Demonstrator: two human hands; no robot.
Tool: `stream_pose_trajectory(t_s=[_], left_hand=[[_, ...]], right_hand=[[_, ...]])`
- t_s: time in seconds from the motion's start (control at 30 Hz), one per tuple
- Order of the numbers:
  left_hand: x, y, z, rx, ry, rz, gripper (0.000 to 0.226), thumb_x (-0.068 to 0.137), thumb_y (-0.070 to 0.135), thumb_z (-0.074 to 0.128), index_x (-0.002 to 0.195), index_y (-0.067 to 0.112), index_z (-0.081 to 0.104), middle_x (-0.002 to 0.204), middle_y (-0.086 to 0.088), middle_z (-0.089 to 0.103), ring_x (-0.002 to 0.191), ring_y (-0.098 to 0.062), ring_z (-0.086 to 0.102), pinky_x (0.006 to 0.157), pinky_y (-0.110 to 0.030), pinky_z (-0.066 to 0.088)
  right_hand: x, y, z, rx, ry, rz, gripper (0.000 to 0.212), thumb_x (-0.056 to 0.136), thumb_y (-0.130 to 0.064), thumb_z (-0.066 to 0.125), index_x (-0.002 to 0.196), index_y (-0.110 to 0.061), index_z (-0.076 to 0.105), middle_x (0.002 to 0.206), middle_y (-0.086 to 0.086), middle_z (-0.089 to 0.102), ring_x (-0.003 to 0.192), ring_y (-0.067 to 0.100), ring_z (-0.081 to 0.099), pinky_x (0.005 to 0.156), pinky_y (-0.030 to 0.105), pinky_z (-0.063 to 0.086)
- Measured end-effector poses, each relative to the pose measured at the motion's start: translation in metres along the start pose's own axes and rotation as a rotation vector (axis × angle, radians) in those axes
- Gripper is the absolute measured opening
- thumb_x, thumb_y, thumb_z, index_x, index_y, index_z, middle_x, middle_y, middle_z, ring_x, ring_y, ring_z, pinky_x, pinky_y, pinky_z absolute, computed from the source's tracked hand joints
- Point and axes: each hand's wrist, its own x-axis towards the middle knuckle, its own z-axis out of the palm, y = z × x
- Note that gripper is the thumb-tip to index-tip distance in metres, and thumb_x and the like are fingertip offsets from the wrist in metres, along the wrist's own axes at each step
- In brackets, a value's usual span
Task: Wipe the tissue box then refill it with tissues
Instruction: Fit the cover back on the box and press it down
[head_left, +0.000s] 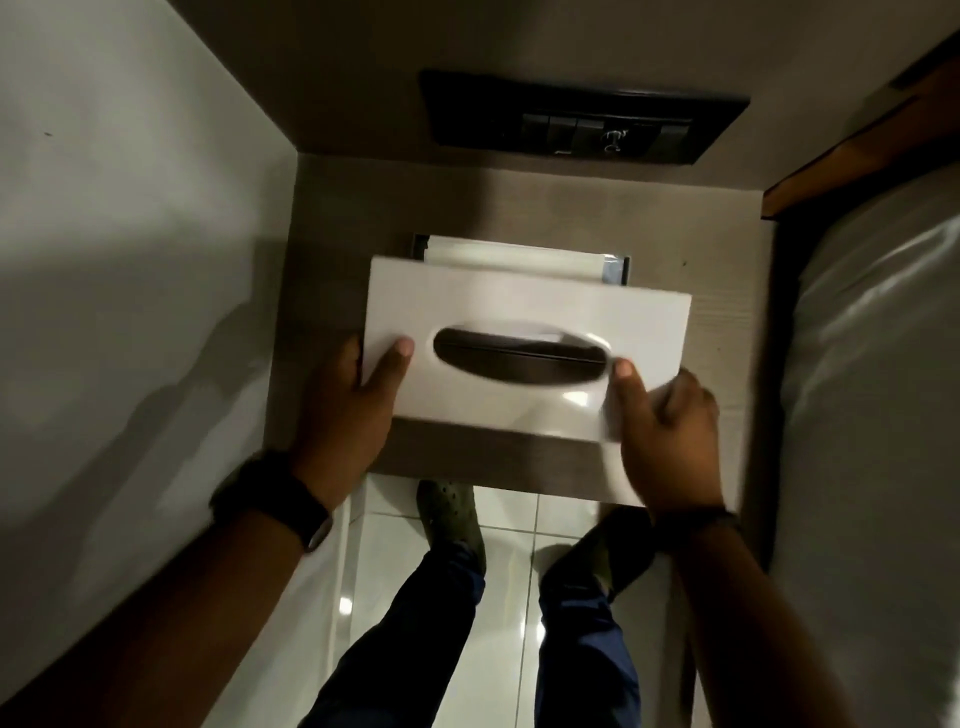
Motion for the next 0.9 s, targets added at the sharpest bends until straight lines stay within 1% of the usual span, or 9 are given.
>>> stream_pose_trajectory(t_s=[0.1,0.17,0.23,0.37,0.57,0.63,0.73,0.83,0.9], left_hand=[[0.044,0.022,0.013,0.034,0.028,0.029,0.04,0.092,0.05,0.051,0.122,0.024,0.053,0.107,0.007,0.059,0.091,-0.01,0.057,0.07,-0.021,0.044],[0.071,0.028,0.025,0.072,0.031,-0.017,0.048,0.094,0.049,0.049,0.13,0.017,0.049,0.121,-0.002,0.056,0.102,-0.019,0.055,0.08,-0.029,0.043],[0.089,0.026,0.033,0.092,0.013,-0.077,0.05,0.095,0.048,0.048,0.132,0.014,0.046,0.128,-0.007,0.055,0.107,-0.023,0.054,0.083,-0.033,0.042],[0.098,0.012,0.036,0.081,0.001,-0.093,0.047,0.094,0.046,0.051,0.127,0.013,0.051,0.124,-0.008,0.058,0.107,-0.025,0.056,0.086,-0.036,0.047],[0.099,0.001,0.031,0.055,-0.041,-0.103,0.04,0.093,0.046,0.053,0.12,0.016,0.053,0.115,-0.003,0.059,0.101,-0.022,0.057,0.082,-0.034,0.047],[0.1,0.002,0.03,0.062,-0.046,-0.108,0.04,0.093,0.047,0.052,0.12,0.017,0.053,0.113,-0.002,0.058,0.1,-0.022,0.057,0.08,-0.034,0.046],[0.102,0.001,0.029,0.015,-0.047,-0.142,0.036,0.093,0.049,0.052,0.115,0.021,0.051,0.111,-0.001,0.057,0.095,-0.02,0.057,0.072,-0.031,0.046],[0.105,0.005,0.026,-0.04,-0.021,-0.198,0.049,0.09,0.053,0.054,0.123,0.018,0.047,0.119,-0.003,0.057,0.102,-0.024,0.058,0.087,-0.042,0.051],[0.11,0.007,0.025,-0.048,-0.011,-0.194,0.048,0.088,0.054,0.055,0.12,0.019,0.048,0.118,-0.003,0.057,0.105,-0.025,0.057,0.091,-0.043,0.05]], right_hand=[[0.039,-0.016,0.012,-0.025,0.038,0.035,0.05,0.09,-0.052,0.052,0.103,-0.004,0.054,0.106,0.016,0.057,0.091,0.02,0.043,0.07,0.018,0.024],[0.062,-0.018,0.026,-0.029,0.01,0.093,0.059,0.091,-0.053,0.052,0.116,0.002,0.054,0.116,0.021,0.058,0.1,0.03,0.053,0.079,0.026,0.035],[0.075,-0.013,0.036,-0.034,-0.022,0.127,0.061,0.091,-0.052,0.053,0.12,0.002,0.053,0.12,0.022,0.057,0.107,0.036,0.056,0.087,0.035,0.043],[0.083,0.0,0.047,-0.035,-0.039,0.121,0.061,0.09,-0.053,0.055,0.122,0.0,0.053,0.122,0.019,0.059,0.11,0.036,0.057,0.094,0.041,0.048],[0.081,0.005,0.047,-0.149,-0.054,0.105,0.063,0.089,-0.058,0.051,0.119,-0.003,0.053,0.12,0.018,0.06,0.112,0.039,0.054,0.097,0.044,0.044],[0.083,0.005,0.046,-0.143,-0.062,0.104,0.062,0.089,-0.058,0.052,0.118,-0.003,0.054,0.12,0.017,0.06,0.111,0.037,0.055,0.095,0.04,0.045],[0.085,0.004,0.048,-0.111,-0.053,0.109,0.058,0.091,-0.055,0.051,0.115,-0.002,0.055,0.119,0.017,0.061,0.108,0.034,0.056,0.082,0.03,0.04],[0.086,0.003,0.05,-0.112,-0.006,0.101,0.055,0.093,-0.055,0.048,0.108,-0.002,0.056,0.114,0.017,0.062,0.105,0.033,0.055,0.076,0.027,0.034],[0.086,0.002,0.052,-0.111,0.028,0.098,0.057,0.093,-0.056,0.046,0.11,-0.002,0.055,0.115,0.017,0.061,0.104,0.032,0.055,0.075,0.027,0.033]])
